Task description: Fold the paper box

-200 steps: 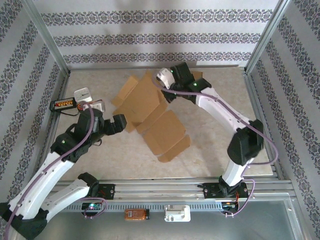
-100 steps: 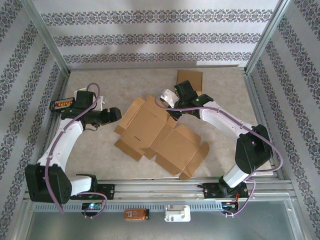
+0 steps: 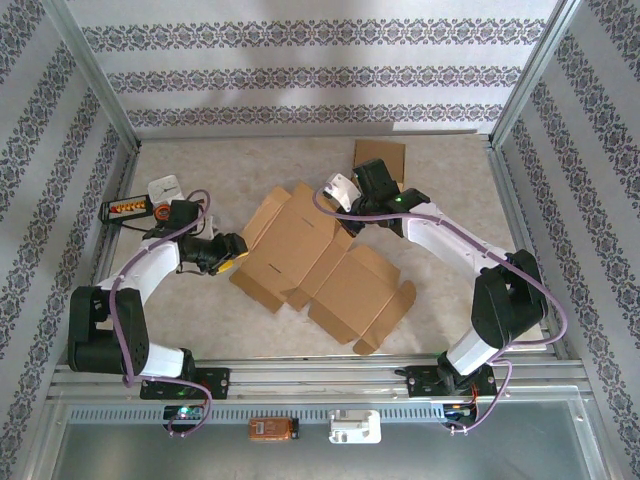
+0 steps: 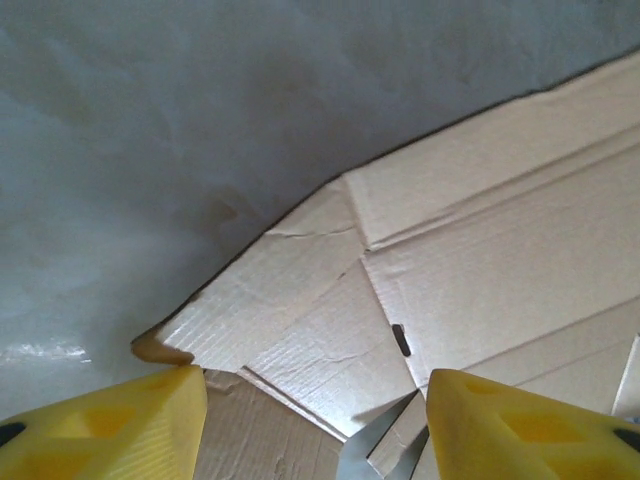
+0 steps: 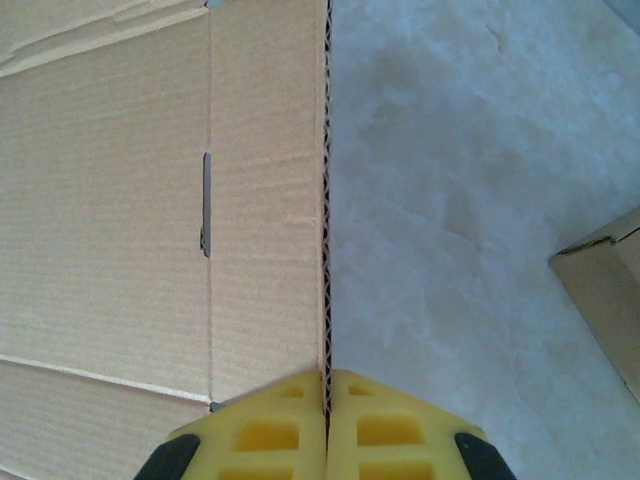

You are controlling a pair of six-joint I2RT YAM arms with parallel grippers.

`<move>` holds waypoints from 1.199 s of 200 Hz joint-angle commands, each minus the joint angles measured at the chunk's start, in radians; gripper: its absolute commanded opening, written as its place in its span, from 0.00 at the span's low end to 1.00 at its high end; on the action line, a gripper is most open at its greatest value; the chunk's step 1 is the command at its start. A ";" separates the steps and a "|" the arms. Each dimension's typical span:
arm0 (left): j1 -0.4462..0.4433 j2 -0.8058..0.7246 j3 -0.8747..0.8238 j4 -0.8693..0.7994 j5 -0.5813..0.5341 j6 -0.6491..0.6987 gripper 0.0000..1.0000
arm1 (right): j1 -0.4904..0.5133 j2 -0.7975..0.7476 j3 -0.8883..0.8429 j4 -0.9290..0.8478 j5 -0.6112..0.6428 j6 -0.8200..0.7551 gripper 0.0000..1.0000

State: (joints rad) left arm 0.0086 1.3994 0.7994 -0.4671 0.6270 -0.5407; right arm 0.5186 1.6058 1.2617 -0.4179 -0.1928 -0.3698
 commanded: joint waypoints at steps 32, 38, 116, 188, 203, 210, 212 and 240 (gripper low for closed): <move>0.046 -0.005 -0.029 0.182 -0.059 -0.051 0.77 | -0.009 -0.020 -0.021 0.027 -0.022 0.014 0.00; 0.048 -0.003 -0.032 0.200 -0.052 -0.052 0.77 | -0.010 -0.023 -0.024 0.028 -0.022 0.012 0.00; 0.048 0.000 -0.126 0.480 0.185 -0.048 0.35 | -0.009 -0.015 -0.022 0.048 -0.014 0.053 0.00; 0.035 -0.018 -0.098 0.477 0.154 -0.006 0.12 | -0.005 -0.020 -0.015 0.060 0.030 0.069 0.00; 0.019 -0.031 -0.046 0.456 0.130 0.051 0.00 | -0.003 -0.044 -0.009 0.065 0.033 0.074 0.00; 0.005 -0.038 -0.015 0.432 0.106 0.086 0.00 | -0.002 -0.061 -0.006 0.067 0.029 0.075 0.08; 0.001 -0.041 -0.005 0.423 0.097 0.098 0.00 | -0.001 -0.066 -0.006 0.067 0.028 0.073 0.10; -0.062 -0.054 0.137 0.302 0.002 0.275 0.00 | 0.024 -0.140 0.012 0.068 0.058 0.040 0.54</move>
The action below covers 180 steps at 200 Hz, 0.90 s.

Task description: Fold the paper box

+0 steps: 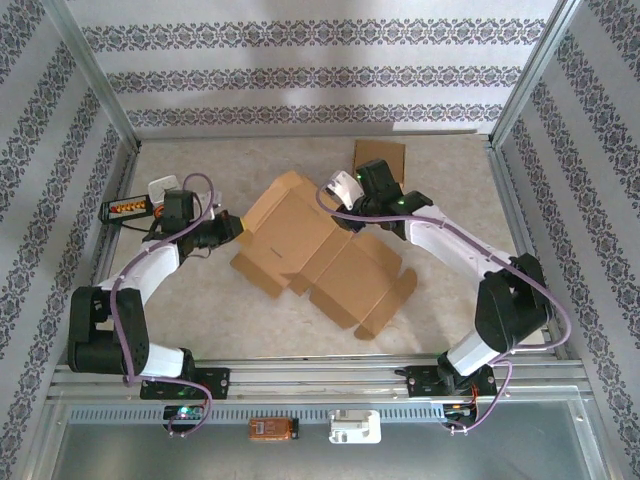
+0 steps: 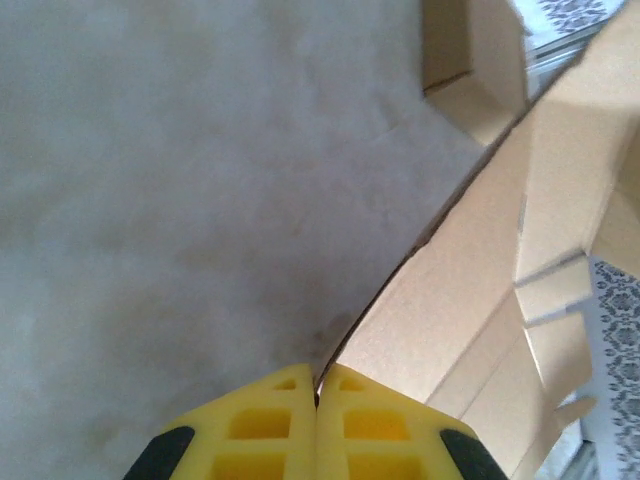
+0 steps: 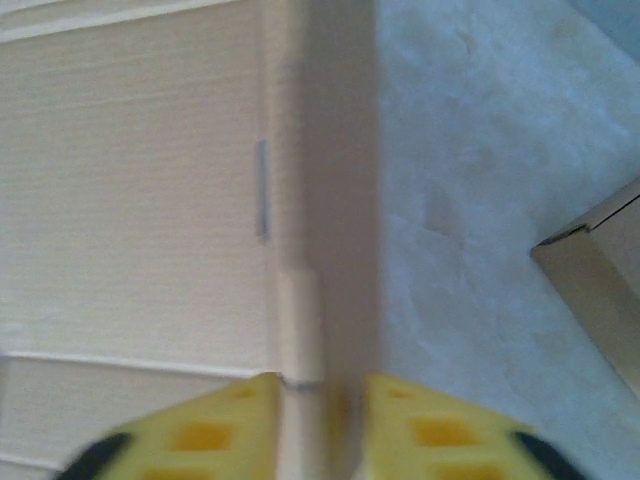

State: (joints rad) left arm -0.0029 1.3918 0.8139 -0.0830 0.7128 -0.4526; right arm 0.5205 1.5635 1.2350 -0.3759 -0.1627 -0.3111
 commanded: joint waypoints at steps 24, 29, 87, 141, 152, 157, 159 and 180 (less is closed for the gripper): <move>-0.152 -0.060 0.246 -0.209 -0.210 0.433 0.00 | 0.063 -0.162 0.056 0.022 0.055 -0.101 0.67; -0.179 -0.061 0.270 -0.234 -0.240 0.484 0.00 | 0.071 -0.176 0.055 0.018 0.037 -0.141 0.69; -0.337 -0.057 0.383 -0.287 -0.382 0.804 0.00 | 0.062 -0.217 0.013 0.166 -0.074 -0.661 0.90; -0.391 -0.066 0.360 -0.262 -0.359 0.861 0.00 | -0.062 -0.013 0.198 0.147 -0.380 -0.950 0.90; -0.398 -0.068 0.359 -0.261 -0.368 0.871 0.00 | -0.063 0.042 0.271 0.062 -0.424 -1.007 0.88; -0.400 -0.069 0.359 -0.261 -0.369 0.873 0.00 | -0.063 0.072 0.317 0.015 -0.437 -1.025 0.87; -0.401 -0.069 0.358 -0.259 -0.370 0.873 0.00 | -0.063 0.084 0.333 -0.001 -0.440 -1.028 0.86; -0.406 -0.071 0.363 -0.251 -0.383 0.874 0.00 | -0.056 0.188 0.473 -0.139 -0.451 -1.069 0.70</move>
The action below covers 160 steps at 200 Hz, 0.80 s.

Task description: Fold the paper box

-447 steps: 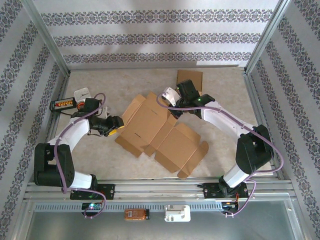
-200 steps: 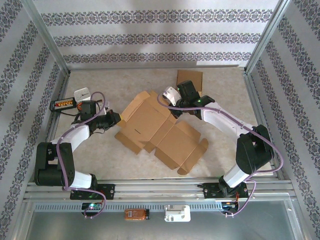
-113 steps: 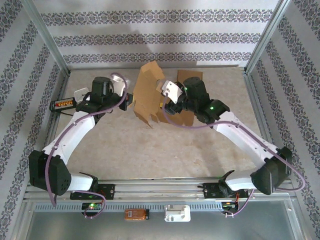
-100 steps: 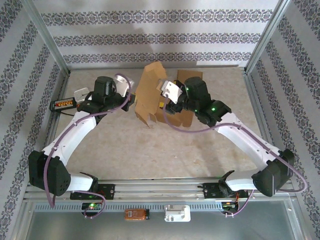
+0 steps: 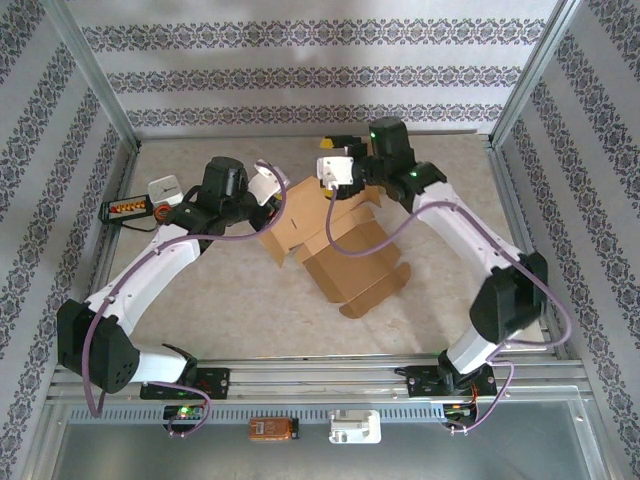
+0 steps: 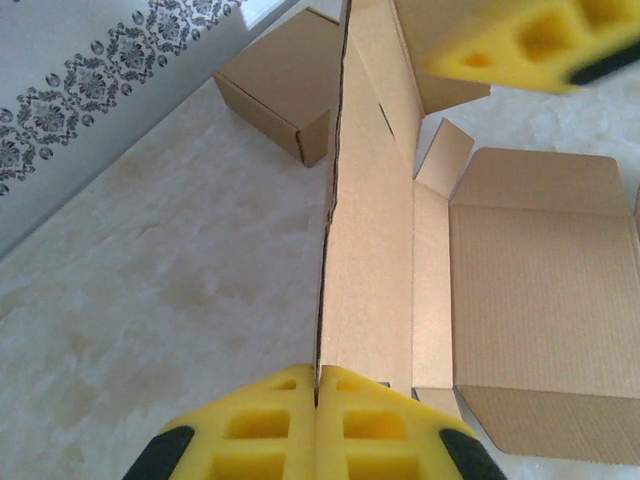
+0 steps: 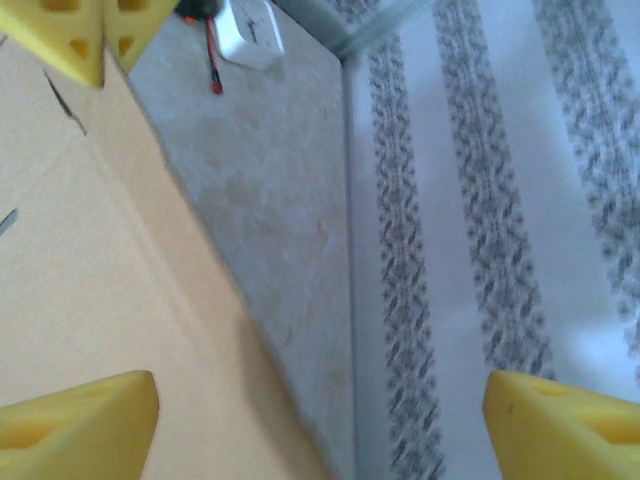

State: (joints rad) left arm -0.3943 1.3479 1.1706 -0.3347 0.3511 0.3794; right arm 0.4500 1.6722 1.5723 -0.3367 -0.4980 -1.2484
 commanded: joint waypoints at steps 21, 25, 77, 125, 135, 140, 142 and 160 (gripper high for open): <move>-0.017 -0.026 0.019 -0.007 -0.045 0.050 0.00 | 0.031 0.137 0.184 -0.242 -0.065 -0.160 0.53; -0.017 -0.026 0.021 -0.008 -0.048 0.052 0.00 | 0.033 0.142 0.184 -0.245 -0.056 -0.166 0.50; -0.019 -0.005 0.051 -0.012 -0.068 0.072 0.00 | 0.042 0.165 0.204 -0.322 -0.035 -0.158 0.24; -0.020 0.023 0.099 0.022 -0.183 -0.042 0.18 | 0.092 0.128 0.180 -0.228 0.141 0.084 0.11; -0.021 0.016 0.097 0.044 -0.219 -0.102 0.34 | 0.103 0.115 0.175 -0.201 0.202 0.193 0.09; -0.021 0.009 0.096 0.048 -0.233 -0.133 0.39 | 0.107 0.106 0.174 -0.197 0.229 0.240 0.09; -0.021 0.006 0.096 0.048 -0.238 -0.146 0.41 | 0.109 0.103 0.173 -0.195 0.240 0.266 0.09; -0.019 -0.026 0.108 0.032 -0.310 -0.298 0.59 | 0.134 0.063 0.143 -0.153 0.391 0.443 0.09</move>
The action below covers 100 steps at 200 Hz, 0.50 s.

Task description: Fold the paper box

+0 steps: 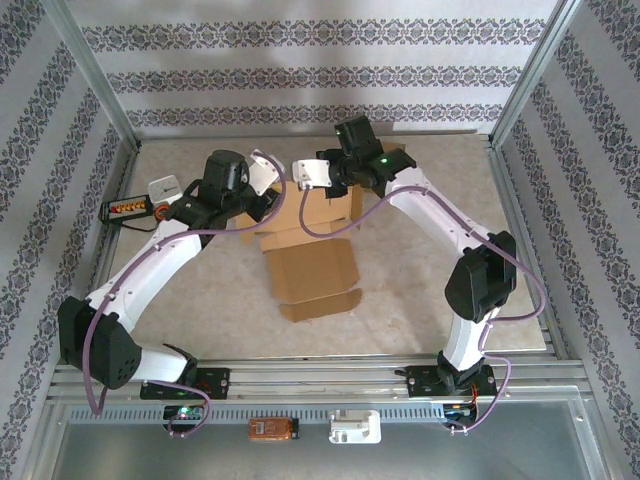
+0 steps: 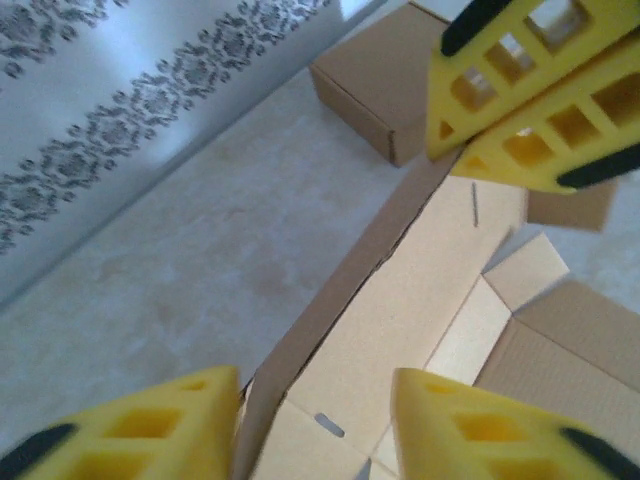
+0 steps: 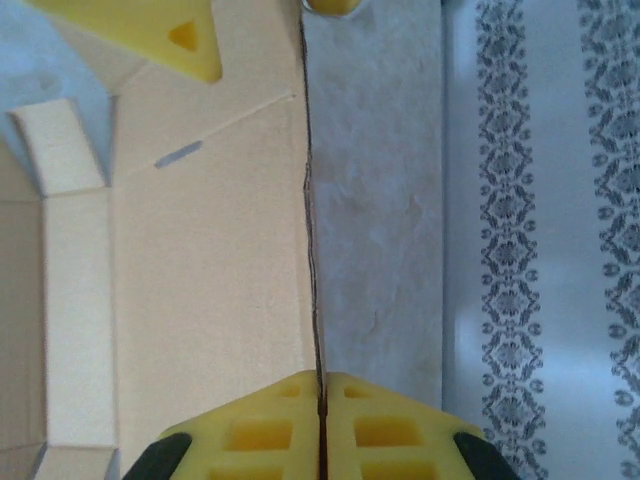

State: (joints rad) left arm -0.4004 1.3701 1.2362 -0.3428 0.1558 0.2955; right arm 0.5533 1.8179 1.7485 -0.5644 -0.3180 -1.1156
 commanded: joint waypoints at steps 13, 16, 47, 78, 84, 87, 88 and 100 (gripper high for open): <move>-0.009 -0.070 0.062 0.001 -0.171 -0.342 0.66 | 0.055 -0.124 -0.092 0.131 0.339 0.397 0.09; -0.007 -0.075 0.068 -0.011 -0.179 -0.370 0.67 | 0.061 -0.136 -0.109 0.151 0.368 0.415 0.09; 0.072 -0.082 0.109 -0.119 -0.087 -0.706 0.62 | 0.117 -0.233 -0.292 0.320 0.598 0.606 0.09; 0.221 -0.040 0.077 -0.095 0.202 -1.004 0.48 | 0.128 -0.299 -0.425 0.380 0.667 0.790 0.10; 0.238 -0.027 0.067 -0.066 0.262 -1.042 0.45 | 0.129 -0.310 -0.450 0.392 0.676 0.818 0.10; 0.244 -0.020 0.062 -0.050 0.291 -1.060 0.45 | 0.128 -0.315 -0.461 0.397 0.678 0.829 0.10; 0.246 -0.017 0.060 -0.044 0.301 -1.065 0.44 | 0.129 -0.316 -0.464 0.398 0.678 0.833 0.10; 0.255 0.016 0.051 0.013 0.383 -1.114 0.41 | 0.133 -0.335 -0.511 0.424 0.677 0.854 0.10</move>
State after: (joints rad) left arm -0.1699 1.3251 1.3201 -0.3992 0.2829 -0.5587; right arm 0.6788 1.5307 1.3170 -0.2386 0.2649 -0.4347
